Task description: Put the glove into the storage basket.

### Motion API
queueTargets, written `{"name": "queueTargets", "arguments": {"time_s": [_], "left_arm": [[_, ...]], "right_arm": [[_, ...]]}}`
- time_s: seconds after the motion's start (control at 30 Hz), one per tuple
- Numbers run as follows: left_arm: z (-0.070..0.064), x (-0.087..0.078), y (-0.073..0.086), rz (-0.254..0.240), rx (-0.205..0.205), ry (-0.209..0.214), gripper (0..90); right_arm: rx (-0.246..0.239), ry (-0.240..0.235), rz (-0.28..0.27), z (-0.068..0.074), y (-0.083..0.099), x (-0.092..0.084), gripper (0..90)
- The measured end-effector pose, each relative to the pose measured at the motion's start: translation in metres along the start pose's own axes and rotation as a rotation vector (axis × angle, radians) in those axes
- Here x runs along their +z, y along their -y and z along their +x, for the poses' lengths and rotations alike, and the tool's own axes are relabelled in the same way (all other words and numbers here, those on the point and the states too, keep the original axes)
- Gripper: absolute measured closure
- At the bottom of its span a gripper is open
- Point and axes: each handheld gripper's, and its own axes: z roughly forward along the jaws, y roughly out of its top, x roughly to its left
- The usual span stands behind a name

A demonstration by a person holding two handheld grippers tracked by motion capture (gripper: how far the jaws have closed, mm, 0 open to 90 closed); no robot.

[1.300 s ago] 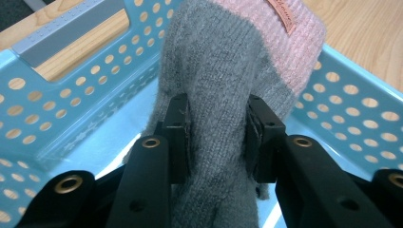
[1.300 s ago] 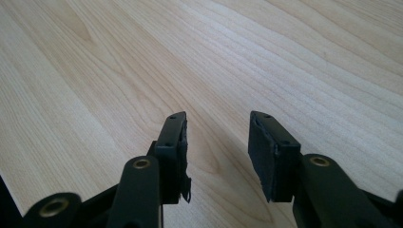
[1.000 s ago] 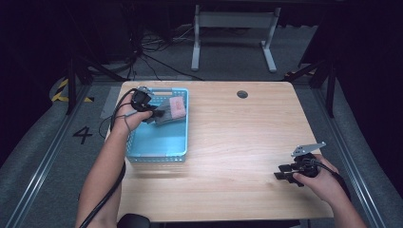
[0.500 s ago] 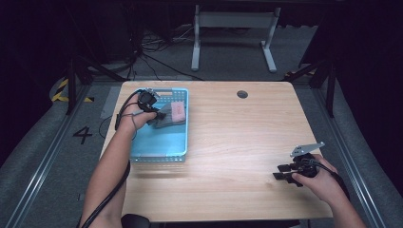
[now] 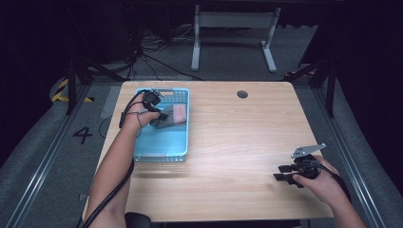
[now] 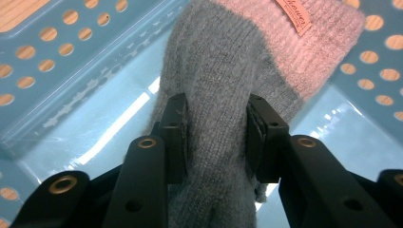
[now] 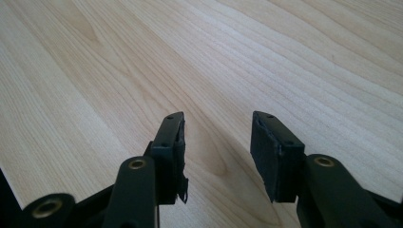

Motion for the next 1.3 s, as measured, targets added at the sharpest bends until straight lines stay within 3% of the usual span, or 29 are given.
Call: {"name": "queueTargets", "arguments": {"time_s": [0.1, 0.17, 0.23, 0.27, 0.37, 0.63, 0.97, 1.1, 1.13, 1.3], "left_arm": [[0.000, 0.002, -0.001, 0.003, -0.013, 0.008, 63.0], [0.001, 0.004, -0.001, -0.002, -0.017, -0.005, 56.8], [0.002, 0.005, -0.001, -0.025, -0.024, -0.014, 54.3], [0.003, 0.006, 0.001, -0.061, -0.050, 0.014, 53.6], [0.003, 0.007, 0.001, -0.076, -0.051, 0.012, 47.8], [-0.004, 0.001, -0.005, -0.126, -0.040, 0.012, 45.8], [-0.025, -0.029, -0.011, -0.230, -0.014, 0.028, 45.0], [-0.039, -0.046, -0.010, -0.276, -0.016, 0.050, 42.7], [-0.048, -0.055, -0.009, -0.293, -0.020, 0.058, 41.6], [-0.064, -0.069, -0.002, -0.304, -0.014, 0.060, 39.3]], "right_arm": [[-0.006, 0.002, -0.004, 0.001, -0.001, 0.000, 56.4], [-0.007, -0.001, -0.006, 0.001, -0.001, -0.001, 56.4], [-0.010, -0.004, -0.007, 0.002, -0.001, -0.001, 56.4], [-0.013, -0.005, -0.007, 0.001, -0.001, -0.001, 56.4], [-0.014, -0.006, -0.009, 0.001, -0.001, -0.001, 56.4], [-0.016, -0.006, -0.012, 0.002, -0.003, -0.001, 56.2], [-0.030, -0.014, -0.017, -0.001, -0.009, 0.001, 56.2], [-0.040, -0.018, -0.020, -0.003, -0.015, 0.003, 56.2], [-0.045, -0.021, -0.022, -0.005, -0.018, 0.005, 56.2], [-0.055, -0.032, -0.020, -0.010, -0.024, 0.009, 56.1]]}}
